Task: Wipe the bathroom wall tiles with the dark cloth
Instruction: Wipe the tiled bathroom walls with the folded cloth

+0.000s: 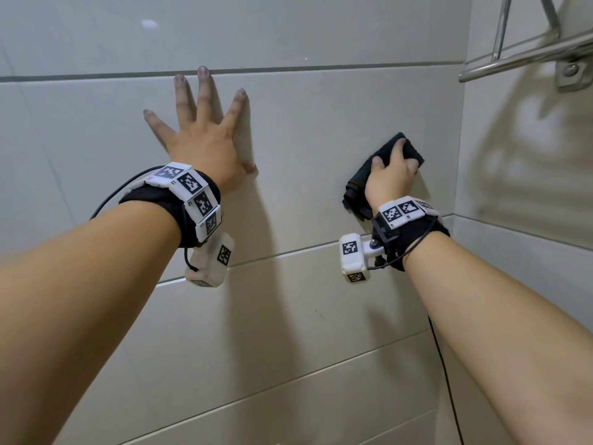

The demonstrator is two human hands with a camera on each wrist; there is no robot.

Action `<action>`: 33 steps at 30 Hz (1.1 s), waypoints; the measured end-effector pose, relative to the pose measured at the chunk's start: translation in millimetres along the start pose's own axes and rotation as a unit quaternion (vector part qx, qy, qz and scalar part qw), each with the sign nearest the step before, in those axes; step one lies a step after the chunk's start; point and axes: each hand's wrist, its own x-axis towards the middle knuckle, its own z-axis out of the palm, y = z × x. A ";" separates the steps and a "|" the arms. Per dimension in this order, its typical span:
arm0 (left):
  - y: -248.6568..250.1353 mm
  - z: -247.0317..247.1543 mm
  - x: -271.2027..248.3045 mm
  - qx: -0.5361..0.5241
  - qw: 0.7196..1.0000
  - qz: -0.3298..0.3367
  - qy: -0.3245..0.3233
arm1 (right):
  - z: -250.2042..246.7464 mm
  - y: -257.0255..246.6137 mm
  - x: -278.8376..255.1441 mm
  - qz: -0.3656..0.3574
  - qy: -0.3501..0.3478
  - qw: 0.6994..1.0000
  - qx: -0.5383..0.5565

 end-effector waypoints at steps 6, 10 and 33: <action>0.2 -1.2 0.3 0.001 1.000 0.004 0.000 | 27.9 -50.8 -56.7 -0.245 -0.059 0.959 -0.133; 0.0 0.0 -0.3 -0.005 1.000 0.003 0.008 | 33.5 -48.1 -62.5 -0.331 -0.092 0.923 -0.175; -0.9 -3.0 -1.6 0.002 1.000 -0.010 0.011 | -13.7 19.0 39.8 -0.123 -0.024 0.992 -0.031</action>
